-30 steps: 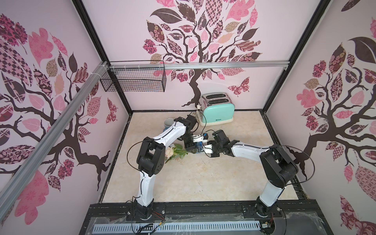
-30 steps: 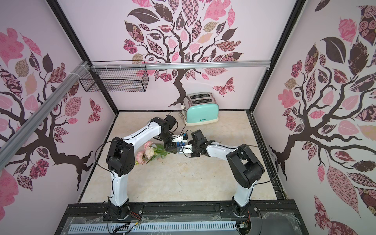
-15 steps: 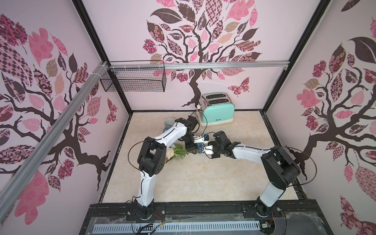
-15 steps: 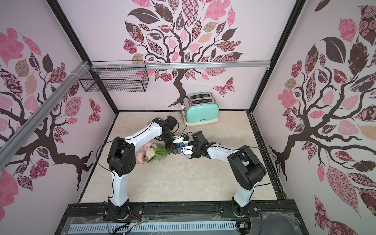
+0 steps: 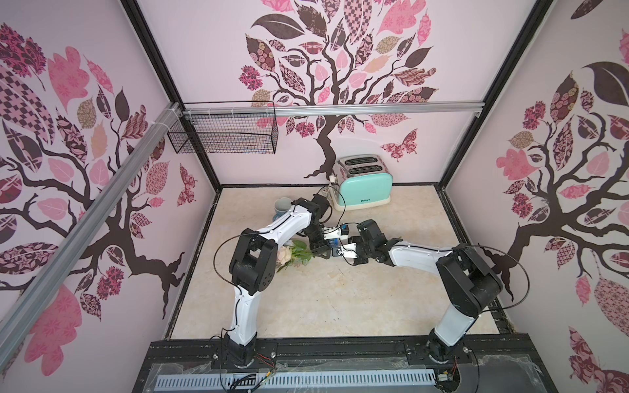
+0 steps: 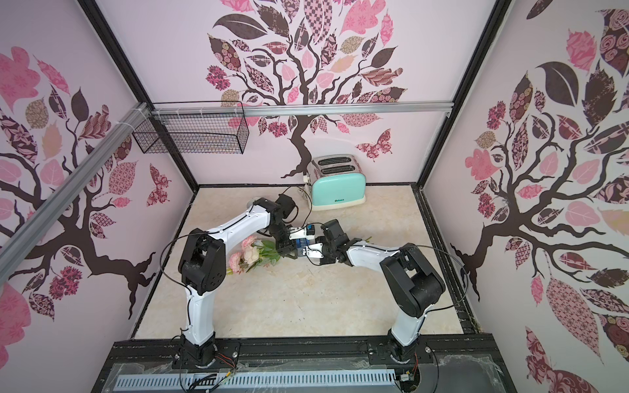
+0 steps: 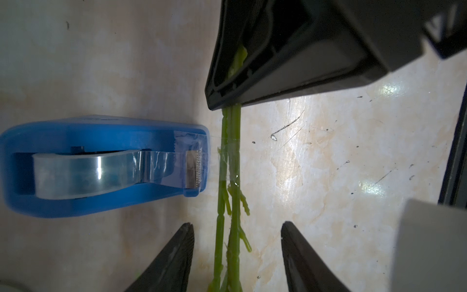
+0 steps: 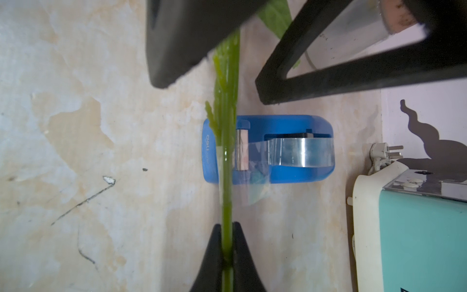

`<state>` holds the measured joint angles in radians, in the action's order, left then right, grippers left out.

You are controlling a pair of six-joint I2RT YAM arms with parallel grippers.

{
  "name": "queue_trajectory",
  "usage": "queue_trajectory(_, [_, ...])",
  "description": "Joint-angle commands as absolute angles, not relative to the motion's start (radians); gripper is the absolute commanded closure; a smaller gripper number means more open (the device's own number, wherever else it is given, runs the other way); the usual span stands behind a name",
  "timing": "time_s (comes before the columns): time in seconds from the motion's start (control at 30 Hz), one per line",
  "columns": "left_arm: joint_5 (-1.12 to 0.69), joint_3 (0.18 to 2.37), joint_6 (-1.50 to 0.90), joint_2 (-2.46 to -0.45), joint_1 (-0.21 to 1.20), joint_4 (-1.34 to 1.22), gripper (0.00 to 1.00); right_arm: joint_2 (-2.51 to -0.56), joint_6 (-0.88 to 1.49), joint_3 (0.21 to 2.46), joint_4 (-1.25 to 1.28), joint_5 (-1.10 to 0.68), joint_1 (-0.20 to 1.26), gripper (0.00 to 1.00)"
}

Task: Wrap bouquets with tape
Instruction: Wrap the tape around the bouquet.

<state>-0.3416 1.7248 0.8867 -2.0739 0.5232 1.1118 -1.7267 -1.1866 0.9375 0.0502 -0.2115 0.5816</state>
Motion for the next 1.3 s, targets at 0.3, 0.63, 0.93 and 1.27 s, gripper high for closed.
queue_trajectory(0.3, [-0.278,1.693,0.782,-2.084,0.457,1.049,0.39,-1.637,-1.221,0.921,0.112,-0.247,0.601,1.00])
queue_trajectory(0.63, [-0.298,1.679,0.772,-2.072,0.454,1.045,0.42,-1.636,-1.224,0.908,0.131,-0.230,0.600,1.00])
queue_trajectory(0.93, [-0.454,1.662,0.810,-1.974,0.454,1.057,0.35,-1.712,-1.198,0.987,0.017,-0.228,0.599,1.00])
queue_trajectory(1.27, [-0.590,1.666,0.928,-1.947,0.472,1.169,0.31,-1.776,-1.191,1.112,-0.178,-0.260,0.595,1.00])
